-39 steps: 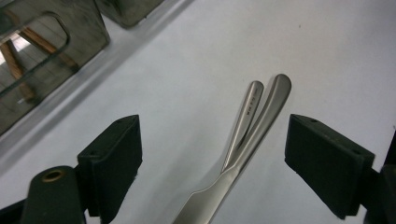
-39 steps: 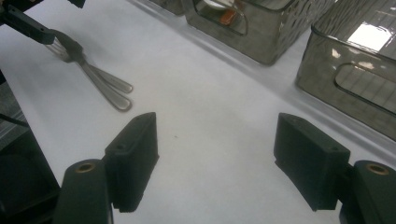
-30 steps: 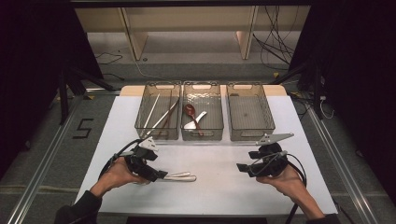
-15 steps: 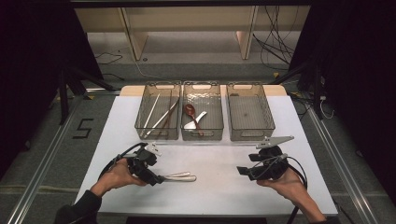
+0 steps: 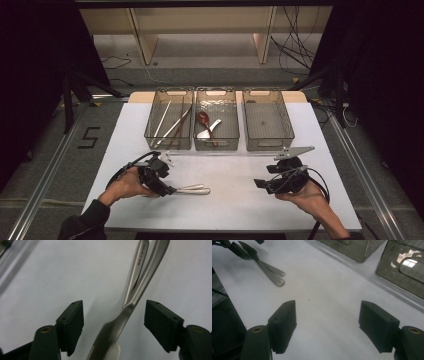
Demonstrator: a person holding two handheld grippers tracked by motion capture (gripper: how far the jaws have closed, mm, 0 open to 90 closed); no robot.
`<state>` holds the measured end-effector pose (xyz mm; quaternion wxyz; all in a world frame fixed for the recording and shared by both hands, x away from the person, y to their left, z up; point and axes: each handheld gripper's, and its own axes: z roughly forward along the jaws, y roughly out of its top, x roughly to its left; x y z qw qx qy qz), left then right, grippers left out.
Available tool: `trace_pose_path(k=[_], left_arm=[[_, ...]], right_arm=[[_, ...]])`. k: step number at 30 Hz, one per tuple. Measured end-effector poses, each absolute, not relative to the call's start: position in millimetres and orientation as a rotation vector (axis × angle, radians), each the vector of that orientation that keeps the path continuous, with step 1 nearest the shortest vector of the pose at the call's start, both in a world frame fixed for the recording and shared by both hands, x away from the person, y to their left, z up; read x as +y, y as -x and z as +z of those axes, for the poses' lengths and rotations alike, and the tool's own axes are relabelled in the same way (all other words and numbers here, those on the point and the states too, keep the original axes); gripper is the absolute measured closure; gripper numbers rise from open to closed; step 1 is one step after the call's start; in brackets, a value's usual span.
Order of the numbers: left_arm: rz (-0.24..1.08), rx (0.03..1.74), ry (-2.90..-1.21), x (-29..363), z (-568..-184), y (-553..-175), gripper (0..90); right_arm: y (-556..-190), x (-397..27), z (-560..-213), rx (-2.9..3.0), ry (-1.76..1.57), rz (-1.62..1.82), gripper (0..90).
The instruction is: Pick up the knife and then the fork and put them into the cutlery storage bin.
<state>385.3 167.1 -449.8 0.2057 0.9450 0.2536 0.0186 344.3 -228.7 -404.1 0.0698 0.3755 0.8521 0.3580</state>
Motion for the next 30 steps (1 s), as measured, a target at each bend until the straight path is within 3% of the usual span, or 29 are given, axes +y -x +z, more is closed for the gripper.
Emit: trace_pose_path(k=[14, 21, 30], left_arm=[[0.012, 0.648, -2.754, 162.1, -463.8, -388.2, 43.6], [0.020, 0.619, -2.790, 159.5, -463.5, -391.1, 53.6], [0.055, 0.464, -2.894, 150.7, -460.9, -386.8, 61.1]], right_arm=[[-343.3, -225.1, -404.4, 2.583, -1.118, 1.059, 31.9], [-343.3, -224.9, -404.6, 2.586, -1.111, 1.057, 32.3], [-343.1, -224.7, -404.1, 2.587, -1.106, 1.056, 32.7]])
